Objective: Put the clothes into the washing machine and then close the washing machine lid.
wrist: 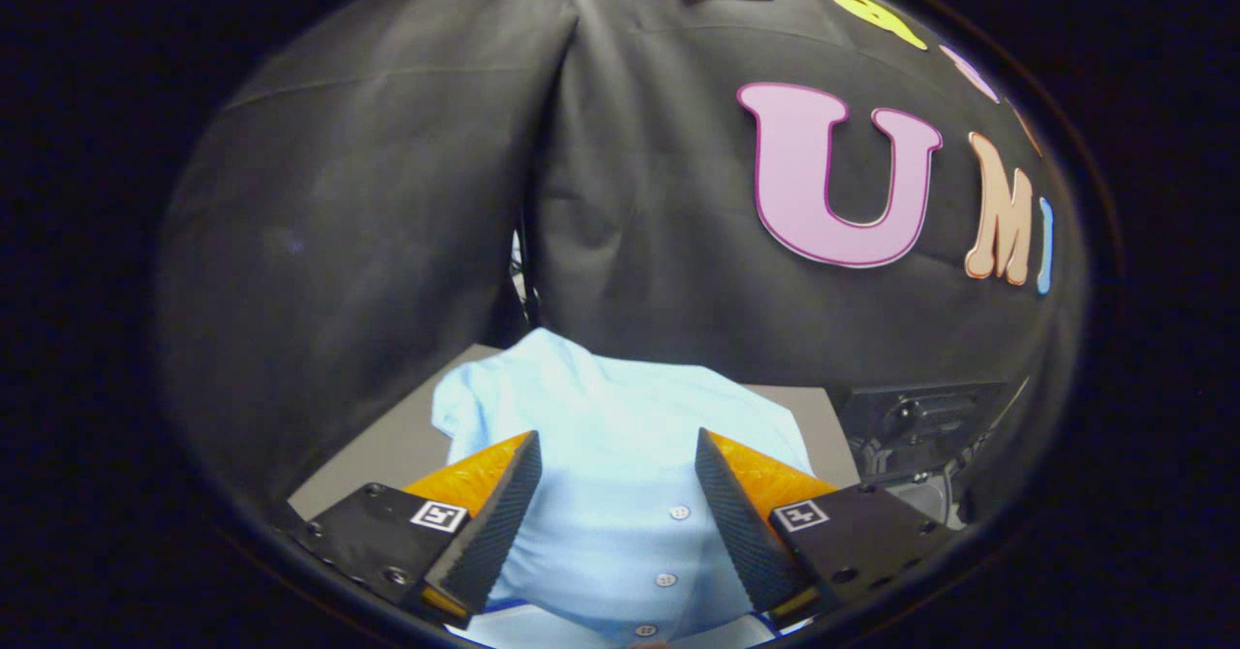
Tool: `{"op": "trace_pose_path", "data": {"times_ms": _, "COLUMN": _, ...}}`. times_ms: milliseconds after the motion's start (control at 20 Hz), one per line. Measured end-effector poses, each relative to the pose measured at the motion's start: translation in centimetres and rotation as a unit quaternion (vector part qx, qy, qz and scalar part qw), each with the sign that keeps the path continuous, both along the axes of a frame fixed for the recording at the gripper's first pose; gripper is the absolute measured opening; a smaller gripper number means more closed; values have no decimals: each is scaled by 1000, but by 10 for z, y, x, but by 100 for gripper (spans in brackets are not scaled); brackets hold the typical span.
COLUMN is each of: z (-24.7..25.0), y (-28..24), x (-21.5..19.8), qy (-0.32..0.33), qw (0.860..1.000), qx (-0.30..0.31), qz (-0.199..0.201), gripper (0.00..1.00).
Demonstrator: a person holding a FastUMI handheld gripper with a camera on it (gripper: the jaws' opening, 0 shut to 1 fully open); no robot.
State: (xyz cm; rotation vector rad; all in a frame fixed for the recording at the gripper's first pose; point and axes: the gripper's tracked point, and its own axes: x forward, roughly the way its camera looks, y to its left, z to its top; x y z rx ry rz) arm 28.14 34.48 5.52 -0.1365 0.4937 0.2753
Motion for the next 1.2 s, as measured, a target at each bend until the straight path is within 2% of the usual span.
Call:
{"op": "trace_pose_path", "data": {"times_ms": 150, "z": -3, "y": -10, "x": 0, "qy": 20, "qw": 1000, "qx": 14, "qz": -8, "gripper": 98}}
{"op": "trace_pose_path", "data": {"times_ms": 250, "z": -35, "y": -13, "x": -9, "qy": 88, "qw": 996, "qx": 12, "qz": -8, "gripper": 98}}
{"op": "trace_pose_path", "data": {"times_ms": 350, "z": -35, "y": -9, "x": -1, "qy": 87, "qw": 996, "qx": 1, "qz": 5, "gripper": 99}}
{"op": "trace_pose_path", "data": {"times_ms": 400, "z": -35, "y": -12, "x": -5, "qy": 99, "qw": 995, "qx": -9, "qz": 11, "gripper": 86}}
{"op": "trace_pose_path", "data": {"times_ms": 550, "z": -33, "y": -16, "x": 0, "qy": 79, "qw": 996, "qx": -43, "qz": 12, "gripper": 45}}
{"op": "trace_pose_path", "data": {"times_ms": 600, "z": -30, "y": -12, "x": -4, "qy": 72, "qw": 996, "qx": -51, "qz": 25, "gripper": 31}}
{"op": "trace_pose_path", "data": {"times_ms": 650, "z": -30, "y": -7, "x": -4, "qy": 63, "qw": 997, "qx": -34, "qz": 27, "gripper": 18}}
{"op": "trace_pose_path", "data": {"times_ms": 700, "z": -30, "y": 2, "x": -12, "qy": 67, "qw": 996, "qx": -22, "qz": 55, "gripper": 6}}
{"op": "trace_pose_path", "data": {"times_ms": 750, "z": -24, "y": 5, "x": -19, "qy": 64, "qw": 995, "qx": -12, "qz": 77, "gripper": 6}}
{"op": "trace_pose_path", "data": {"times_ms": 950, "z": 3, "y": 4, "x": -31, "qy": 30, "qw": 995, "qx": 16, "qz": 97, "gripper": 6}}
{"op": "trace_pose_path", "data": {"times_ms": 1200, "z": 51, "y": -24, "x": -44, "qy": -16, "qw": 992, "qx": 19, "qz": 123, "gripper": 5}}
